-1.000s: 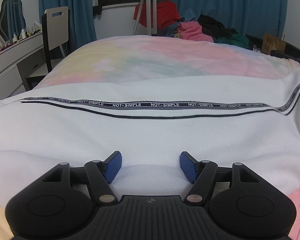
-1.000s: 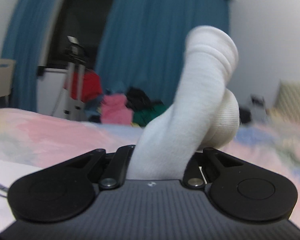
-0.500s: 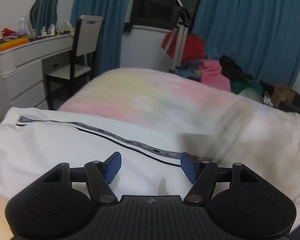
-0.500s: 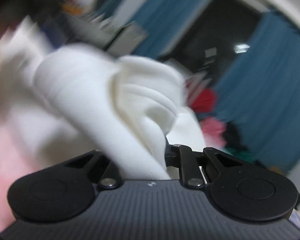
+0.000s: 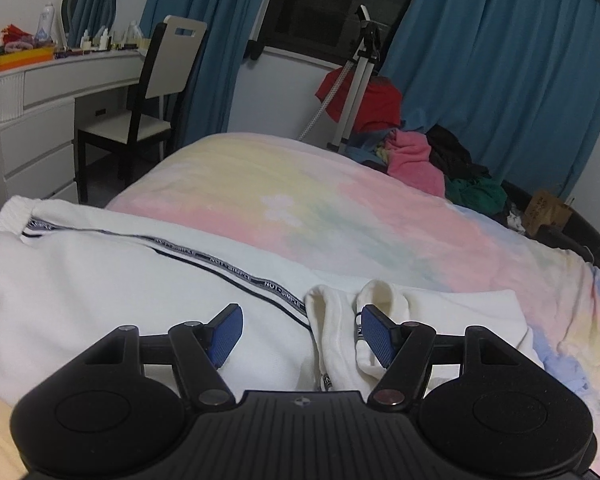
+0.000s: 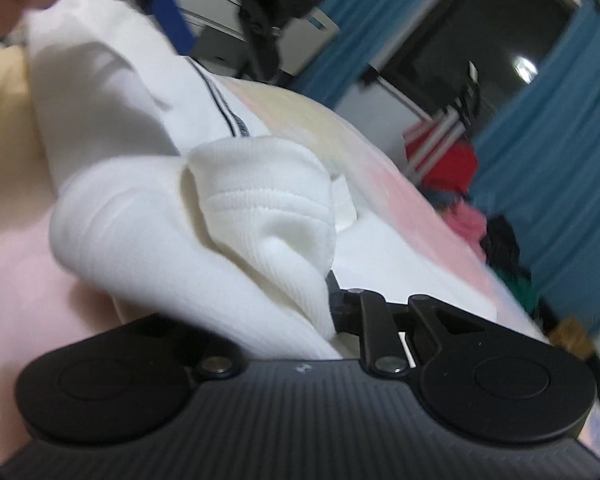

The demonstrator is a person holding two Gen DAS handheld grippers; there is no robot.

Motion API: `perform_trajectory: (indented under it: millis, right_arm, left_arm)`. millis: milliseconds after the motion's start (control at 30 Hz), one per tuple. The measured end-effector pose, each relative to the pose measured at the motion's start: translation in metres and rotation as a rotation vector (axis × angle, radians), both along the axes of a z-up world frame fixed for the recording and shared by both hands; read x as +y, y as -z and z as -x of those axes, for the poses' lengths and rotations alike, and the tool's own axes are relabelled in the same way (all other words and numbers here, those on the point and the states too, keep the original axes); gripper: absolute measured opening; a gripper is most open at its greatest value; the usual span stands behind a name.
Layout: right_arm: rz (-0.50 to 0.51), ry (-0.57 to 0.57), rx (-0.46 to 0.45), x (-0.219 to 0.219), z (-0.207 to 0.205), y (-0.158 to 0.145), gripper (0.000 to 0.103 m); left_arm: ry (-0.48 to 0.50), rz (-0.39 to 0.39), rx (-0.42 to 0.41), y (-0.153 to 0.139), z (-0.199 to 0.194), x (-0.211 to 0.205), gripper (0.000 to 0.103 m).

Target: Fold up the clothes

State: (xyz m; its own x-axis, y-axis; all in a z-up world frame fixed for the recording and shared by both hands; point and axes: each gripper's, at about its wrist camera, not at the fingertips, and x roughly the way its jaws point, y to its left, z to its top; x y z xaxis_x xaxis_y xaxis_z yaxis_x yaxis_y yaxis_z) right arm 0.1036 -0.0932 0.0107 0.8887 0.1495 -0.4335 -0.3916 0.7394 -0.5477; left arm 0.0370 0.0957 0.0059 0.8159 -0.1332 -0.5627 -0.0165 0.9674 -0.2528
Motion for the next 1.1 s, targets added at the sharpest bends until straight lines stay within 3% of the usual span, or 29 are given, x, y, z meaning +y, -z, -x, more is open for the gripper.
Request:
perform_trajectory:
  millis: [133, 200, 267, 333, 433, 600, 767, 867, 1000, 1100]
  right_arm:
    - [-0.056, 0.027, 0.104, -0.002, -0.005, -0.012, 0.031]
    - [-0.116, 0.015, 0.171, -0.006, -0.003, -0.026, 0.043]
    - [-0.198, -0.006, 0.238, -0.012, 0.004, -0.041, 0.067]
    - [-0.284, -0.032, 0.278, -0.020, 0.020, -0.051, 0.072]
    - [-0.368, -0.052, 0.316, -0.027, 0.045, -0.068, 0.072]
    - [-0.500, -0.034, 0.373, -0.036, 0.029, -0.089, 0.072]
    - [-0.687, -0.102, 0.445, -0.069, 0.015, -0.097, 0.072]
    - [-0.774, -0.104, 0.430, -0.085, 0.012, -0.103, 0.072]
    - [-0.788, 0.045, 0.396, -0.102, -0.004, -0.091, 0.072]
    - [-0.704, 0.226, 0.382, -0.107, -0.022, -0.074, 0.072]
  left_arm:
    - [0.008, 0.015, 0.000, 0.003, 0.001, 0.000, 0.068]
    - [0.018, 0.018, -0.008, 0.002, 0.003, -0.002, 0.068]
    - [0.027, 0.025, -0.010, 0.001, 0.006, -0.005, 0.068]
    - [0.039, 0.031, -0.012, 0.001, 0.010, -0.007, 0.068]
    - [0.060, 0.017, -0.014, 0.001, 0.016, -0.014, 0.068]
    - [0.096, 0.002, -0.008, 0.005, 0.022, -0.028, 0.068]
    - [0.128, 0.007, 0.005, 0.010, 0.022, -0.038, 0.067]
    - [0.155, 0.027, 0.016, 0.013, 0.022, -0.044, 0.067]
    - [0.213, 0.049, 0.040, 0.020, 0.020, -0.055, 0.066]
    - [0.265, 0.043, 0.063, 0.028, 0.019, -0.067, 0.059]
